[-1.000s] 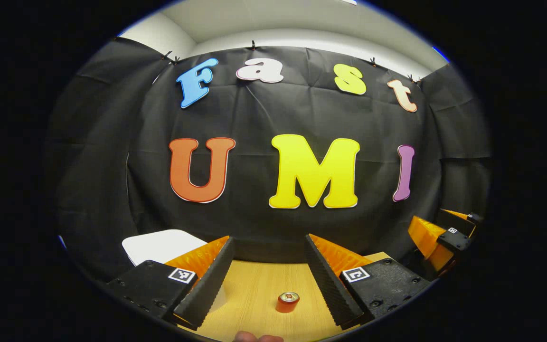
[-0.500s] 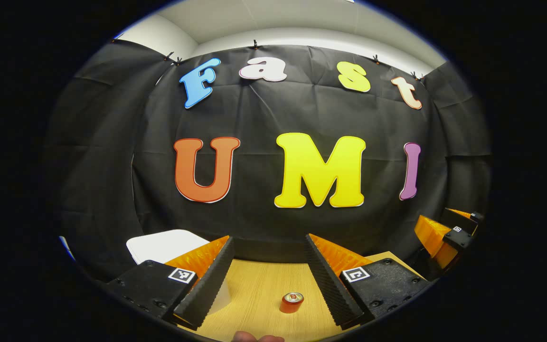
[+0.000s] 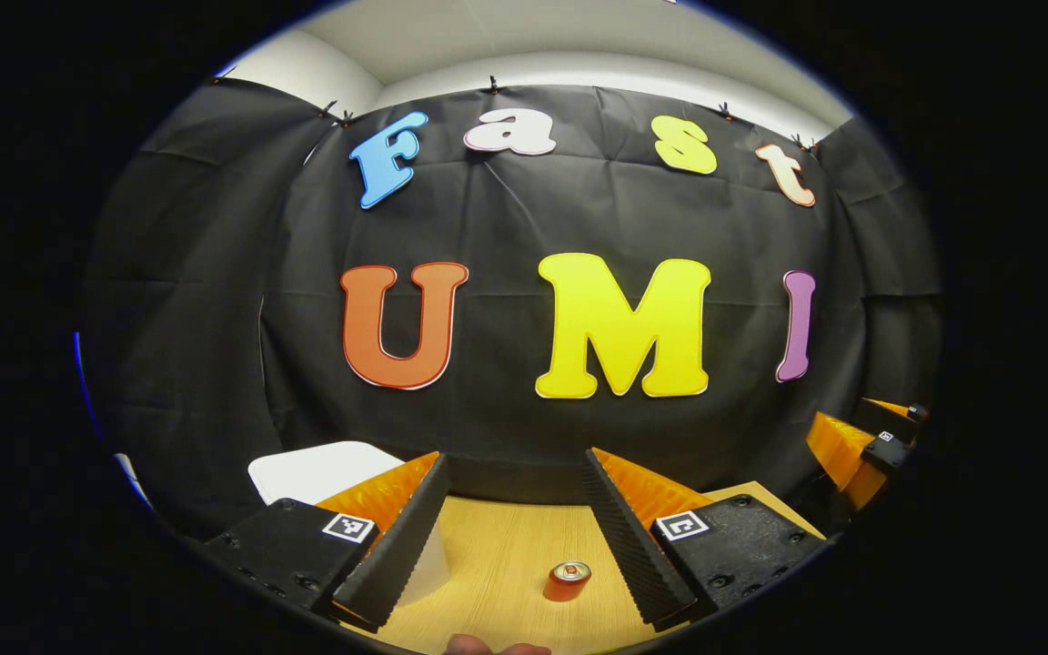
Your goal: Press the lid of the desktop garbage bin to open it, pick up the crumpled paper on the desktop and throw it into the bin, then pick up the pop can on the desktop and drop it into the bin, and finally close the garbage bin lid.
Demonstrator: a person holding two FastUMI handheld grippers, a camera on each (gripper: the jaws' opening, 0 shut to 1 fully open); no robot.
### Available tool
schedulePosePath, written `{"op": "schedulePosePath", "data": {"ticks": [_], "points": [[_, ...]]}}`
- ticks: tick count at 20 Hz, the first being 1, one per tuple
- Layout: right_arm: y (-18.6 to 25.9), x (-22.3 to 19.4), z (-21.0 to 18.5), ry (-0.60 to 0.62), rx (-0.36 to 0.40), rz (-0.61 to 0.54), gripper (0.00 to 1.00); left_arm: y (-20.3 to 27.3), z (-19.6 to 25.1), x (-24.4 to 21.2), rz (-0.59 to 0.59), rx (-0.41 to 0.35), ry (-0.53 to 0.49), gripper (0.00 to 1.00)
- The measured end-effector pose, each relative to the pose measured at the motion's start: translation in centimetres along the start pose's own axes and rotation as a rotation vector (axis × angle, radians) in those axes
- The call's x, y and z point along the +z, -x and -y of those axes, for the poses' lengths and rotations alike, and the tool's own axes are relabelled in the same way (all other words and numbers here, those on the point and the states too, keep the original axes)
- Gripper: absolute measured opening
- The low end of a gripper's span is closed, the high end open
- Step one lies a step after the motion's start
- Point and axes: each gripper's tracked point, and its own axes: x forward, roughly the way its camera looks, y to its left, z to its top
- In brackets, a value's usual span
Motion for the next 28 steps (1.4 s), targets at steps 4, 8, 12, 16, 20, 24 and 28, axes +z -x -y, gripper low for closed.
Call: {"op": "schedulePosePath", "data": {"ticks": [4,8,12,16,20,24,28], "points": [[-0.1,0.0,0.3,0.000,0.000,-0.005,0.96,-0.6,-1.2,0.1,0.005,0.028,-0.015,0.96],[-0.4,0.3,0.9,-0.005,-0.006,-0.007,0.96,-1.4,-3.3,0.7,0.017,0.077,-0.009,0.96],[-0.6,0.1,1.1,-0.012,0.011,-0.034,0.95,-2.8,-6.7,1.5,0.032,0.153,-0.010,0.96],[-0.7,0.3,1.5,-0.020,0.016,-0.036,0.93,-4.3,-10.6,1.5,0.016,0.236,0.000,0.95],[-0.6,0.1,2.0,0.009,0.037,-0.046,0.93,-6.4,-13.7,0.0,-0.041,0.304,-0.010,0.89],[-0.9,-0.2,3.6,0.042,0.011,-0.057,0.96,-7.7,-15.7,-2.6,-0.107,0.358,0.000,0.78],[-1.3,-1.1,4.7,0.054,-0.006,-0.086,0.93,-8.6,-16.7,-5.2,-0.170,0.403,0.028,0.68]]}}
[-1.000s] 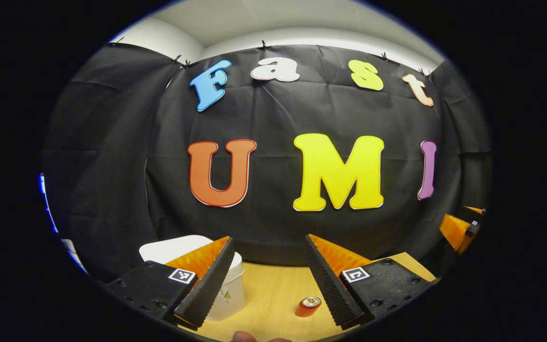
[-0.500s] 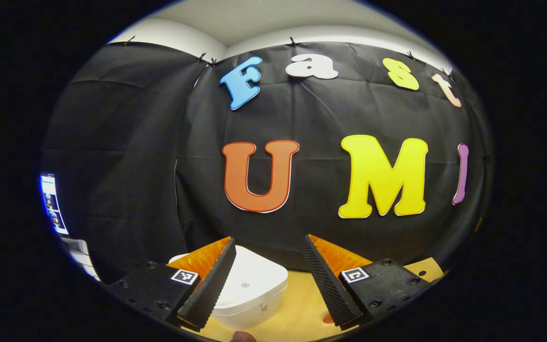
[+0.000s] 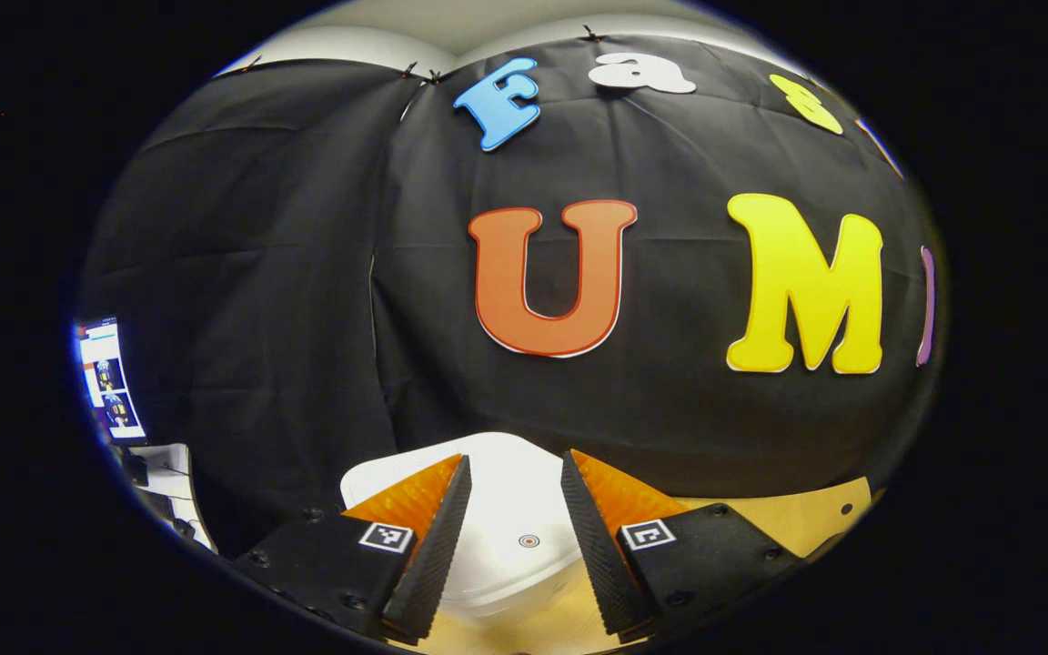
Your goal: Press the lid of the desktop garbage bin to open it, pick up the crumpled paper on the desktop and throw it into the bin, then pick up the pop can on the desktop and drop it into the bin, and finally close the garbage bin lid.
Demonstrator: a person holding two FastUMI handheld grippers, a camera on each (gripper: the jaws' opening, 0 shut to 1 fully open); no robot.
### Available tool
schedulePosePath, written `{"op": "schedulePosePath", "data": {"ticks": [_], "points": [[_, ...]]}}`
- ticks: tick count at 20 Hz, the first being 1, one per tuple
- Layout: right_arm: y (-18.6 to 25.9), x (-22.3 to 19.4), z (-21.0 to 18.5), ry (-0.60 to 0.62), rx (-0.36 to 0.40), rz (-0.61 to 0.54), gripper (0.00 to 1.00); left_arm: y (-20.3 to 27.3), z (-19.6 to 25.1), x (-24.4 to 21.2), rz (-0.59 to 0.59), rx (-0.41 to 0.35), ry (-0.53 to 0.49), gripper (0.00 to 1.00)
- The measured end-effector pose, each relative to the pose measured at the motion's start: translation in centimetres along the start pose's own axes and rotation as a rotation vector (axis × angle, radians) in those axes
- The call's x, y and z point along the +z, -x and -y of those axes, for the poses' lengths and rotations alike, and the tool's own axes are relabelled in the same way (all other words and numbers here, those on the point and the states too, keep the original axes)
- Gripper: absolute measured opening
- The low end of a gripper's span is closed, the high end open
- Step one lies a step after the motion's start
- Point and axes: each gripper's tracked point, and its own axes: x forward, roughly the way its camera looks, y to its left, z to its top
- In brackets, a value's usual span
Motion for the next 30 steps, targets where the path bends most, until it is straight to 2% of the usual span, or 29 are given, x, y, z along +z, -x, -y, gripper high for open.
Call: {"op": "schedulePosePath", "data": {"ticks": [1,3,5,7,9,13,17,21,24,27,30], "points": [[0.0,0.0,0.2,0.003,-0.003,-0.004,0.93,-0.3,-0.2,-0.7,-0.018,0.013,0.005,0.67],[-0.3,-0.4,0.3,0.008,-0.006,-0.009,0.95,-0.8,-0.2,-1.6,-0.044,0.032,0.011,0.48],[-0.5,-0.5,0.3,0.009,-0.005,-0.012,0.96,-1.3,-0.1,-2.3,-0.063,0.048,0.008,0.41],[-1.0,-0.7,0.3,0.012,-0.003,-0.016,0.95,-1.7,-0.6,-2.9,-0.073,0.085,0.006,0.39],[-1.3,-1.1,0.4,0.018,-0.002,-0.024,0.96,-2.0,-0.7,-3.4,-0.084,0.103,0.013,0.24],[-2.0,-1.9,0.4,0.009,-0.001,-0.043,0.96,-2.7,-0.8,-5.0,-0.122,0.122,0.036,0.10],[-2.6,-2.7,-0.2,0.002,0.008,-0.055,0.96,-2.5,-0.7,-5.4,-0.114,0.149,0.062,0.06],[-2.5,-3.4,-0.9,0.003,0.016,-0.067,0.96,-2.5,-0.8,-6.0,-0.101,0.197,0.026,0.04],[-2.2,-3.7,-1.5,0.016,0.026,-0.073,0.99,-2.5,-0.8,-6.3,-0.099,0.182,0.016,0.04],[-1.9,-3.4,-2.0,0.014,0.034,-0.066,0.96,-2.5,-0.7,-5.5,-0.062,0.177,0.009,0.04],[-1.4,-2.6,-2.3,0.013,0.036,-0.046,0.96,-2.2,0.3,-4.1,-0.049,0.112,-0.009,0.03]]}}
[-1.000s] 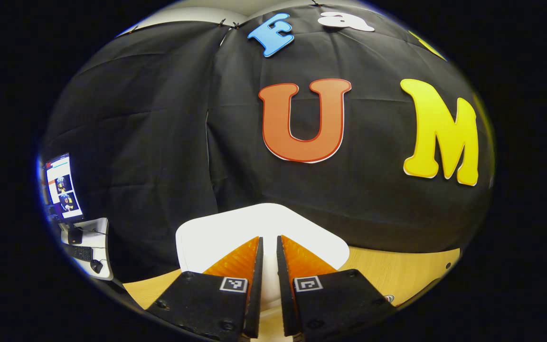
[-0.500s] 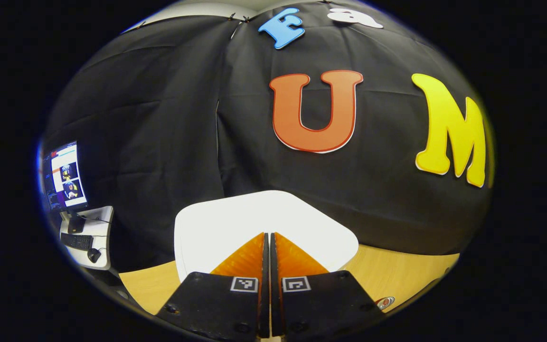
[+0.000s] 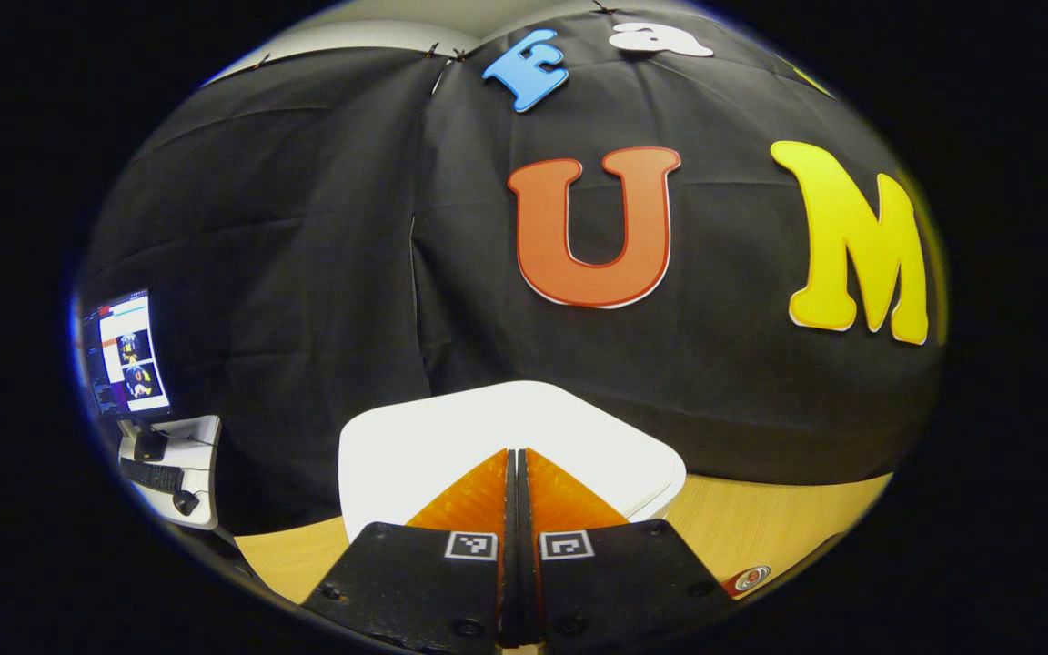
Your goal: Press the lid of the desktop garbage bin to open it, pick up the crumpled paper on the desktop and throw it into the bin, then pick up the pop can on the desktop and drop it into the bin, and finally close the garbage bin lid.
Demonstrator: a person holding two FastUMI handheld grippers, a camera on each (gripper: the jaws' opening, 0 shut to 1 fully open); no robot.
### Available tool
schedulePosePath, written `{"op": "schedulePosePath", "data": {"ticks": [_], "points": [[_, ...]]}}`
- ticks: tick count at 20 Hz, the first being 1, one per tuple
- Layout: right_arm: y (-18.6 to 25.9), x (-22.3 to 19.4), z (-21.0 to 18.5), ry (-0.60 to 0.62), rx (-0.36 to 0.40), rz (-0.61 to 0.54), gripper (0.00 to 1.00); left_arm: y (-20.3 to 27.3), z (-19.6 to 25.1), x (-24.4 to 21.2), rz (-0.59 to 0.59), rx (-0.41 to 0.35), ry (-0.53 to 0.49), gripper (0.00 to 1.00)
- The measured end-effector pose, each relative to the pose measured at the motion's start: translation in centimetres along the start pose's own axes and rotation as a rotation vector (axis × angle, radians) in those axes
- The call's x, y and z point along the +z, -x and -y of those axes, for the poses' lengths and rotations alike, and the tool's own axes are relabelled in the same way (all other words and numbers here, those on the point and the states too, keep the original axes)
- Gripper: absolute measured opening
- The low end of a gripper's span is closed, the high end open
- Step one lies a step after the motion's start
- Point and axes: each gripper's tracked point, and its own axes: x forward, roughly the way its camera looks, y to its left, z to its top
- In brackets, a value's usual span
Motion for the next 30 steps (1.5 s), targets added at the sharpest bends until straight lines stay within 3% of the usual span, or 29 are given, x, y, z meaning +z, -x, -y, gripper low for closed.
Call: {"op": "schedulePosePath", "data": {"ticks": [2,5,6,7,9,13,18,22,25,30], "points": [[0.4,0.3,-0.1,-0.009,-0.004,0.010,0.96,1.4,1.1,2.4,0.063,-0.064,-0.001,0.05],[1.1,0.8,-0.2,-0.010,-0.004,0.025,0.96,3.5,3.2,6.6,0.175,-0.170,-0.018,0.37],[1.3,1.0,-0.1,-0.010,-0.005,0.033,0.96,4.1,3.9,7.1,0.193,-0.205,-0.019,0.35],[1.4,1.3,0.1,-0.012,-0.009,0.041,0.96,4.6,4.5,7.5,0.208,-0.234,-0.018,0.70],[1.6,1.3,0.4,-0.024,-0.014,0.045,0.96,5.9,5.4,8.2,0.219,-0.289,-0.012,0.88],[2.4,1.4,1.0,-0.037,-0.013,0.063,0.96,8.4,6.4,7.7,0.236,-0.386,-0.014,0.96],[3.4,1.3,1.8,-0.034,-0.009,0.078,0.96,13.0,9.5,6.9,0.242,-0.562,-0.026,1.00],[4.0,0.5,1.8,-0.040,0.009,0.064,0.96,17.4,11.7,6.5,0.275,-0.674,-0.018,0.96],[4.2,-0.8,1.6,-0.027,0.051,0.035,0.96,18.9,12.3,5.6,0.260,-0.701,-0.009,0.96],[3.3,-6.0,0.7,-0.005,0.137,-0.083,0.94,20.3,11.5,3.1,0.204,-0.681,-0.011,0.96]]}}
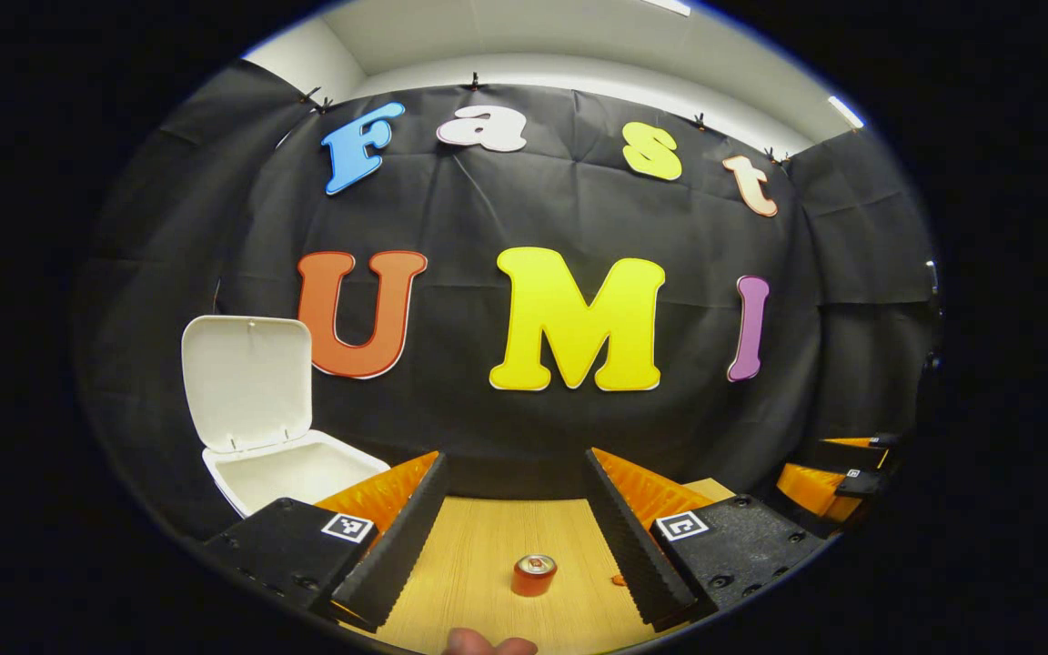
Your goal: Press the lid of the desktop garbage bin to open it, pick up the crumpled paper on the desktop and throw it into the bin, then pick up the pop can on the desktop and drop it into the bin, and finally close the garbage bin lid.
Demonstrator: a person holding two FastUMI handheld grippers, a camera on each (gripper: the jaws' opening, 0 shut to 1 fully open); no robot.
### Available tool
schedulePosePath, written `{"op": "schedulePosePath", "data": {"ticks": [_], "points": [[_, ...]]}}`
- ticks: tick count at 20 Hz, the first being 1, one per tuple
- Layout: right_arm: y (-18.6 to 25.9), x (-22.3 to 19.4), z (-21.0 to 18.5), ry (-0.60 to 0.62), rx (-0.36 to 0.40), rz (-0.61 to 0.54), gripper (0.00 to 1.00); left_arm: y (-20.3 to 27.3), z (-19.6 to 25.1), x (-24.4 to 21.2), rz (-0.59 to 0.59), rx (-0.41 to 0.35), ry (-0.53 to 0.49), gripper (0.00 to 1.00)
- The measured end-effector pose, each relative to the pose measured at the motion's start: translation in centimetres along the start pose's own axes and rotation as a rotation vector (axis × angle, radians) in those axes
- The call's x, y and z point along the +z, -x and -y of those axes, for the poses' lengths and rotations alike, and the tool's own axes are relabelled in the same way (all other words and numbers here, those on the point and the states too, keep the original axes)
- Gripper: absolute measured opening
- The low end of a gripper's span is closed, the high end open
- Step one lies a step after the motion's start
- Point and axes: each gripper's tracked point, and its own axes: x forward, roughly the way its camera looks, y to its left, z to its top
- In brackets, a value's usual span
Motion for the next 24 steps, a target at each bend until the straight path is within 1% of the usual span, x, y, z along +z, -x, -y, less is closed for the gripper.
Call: {"op": "schedulePosePath", "data": {"ticks": [1,2,6,9,11,13,14,18,22,24], "points": [[-0.4,-1.3,-0.3,0.006,0.018,-0.029,0.94,0.5,-0.2,-0.4,-0.013,0.011,-0.009,0.96],[-0.9,-2.7,-0.5,0.015,0.036,-0.056,0.96,1.0,-0.5,-0.5,-0.019,0.023,-0.011,0.96],[-3.4,-8.1,-2.1,0.051,0.122,-0.164,0.96,2.5,-1.1,-0.3,-0.025,0.056,-0.012,0.96],[-5.6,-12.8,-3.2,0.084,0.187,-0.254,0.96,3.6,-1.7,-0.3,-0.037,0.086,-0.016,0.96],[-7.5,-16.2,-3.7,0.098,0.220,-0.332,0.96,4.2,-2.1,-0.5,-0.046,0.112,-0.040,0.96],[-8.6,-19.1,-3.5,0.133,0.240,-0.400,0.94,5.0,-2.3,-0.7,-0.059,0.131,-0.052,0.96],[-9.4,-20.3,-3.4,0.144,0.245,-0.421,0.98,5.4,-2.6,-0.9,-0.068,0.138,-0.050,0.96],[-12.5,-24.0,-3.0,0.186,0.249,-0.481,0.98,6.5,-3.0,-1.7,-0.109,0.168,-0.030,0.97],[-14.8,-27.7,-3.9,0.226,0.281,-0.547,0.98,7.5,-3.5,-1.7,-0.122,0.208,-0.035,0.96],[-15.7,-29.2,-4.0,0.228,0.283,-0.578,0.96,8.1,-4.0,-1.8,-0.131,0.224,-0.032,0.96]]}}
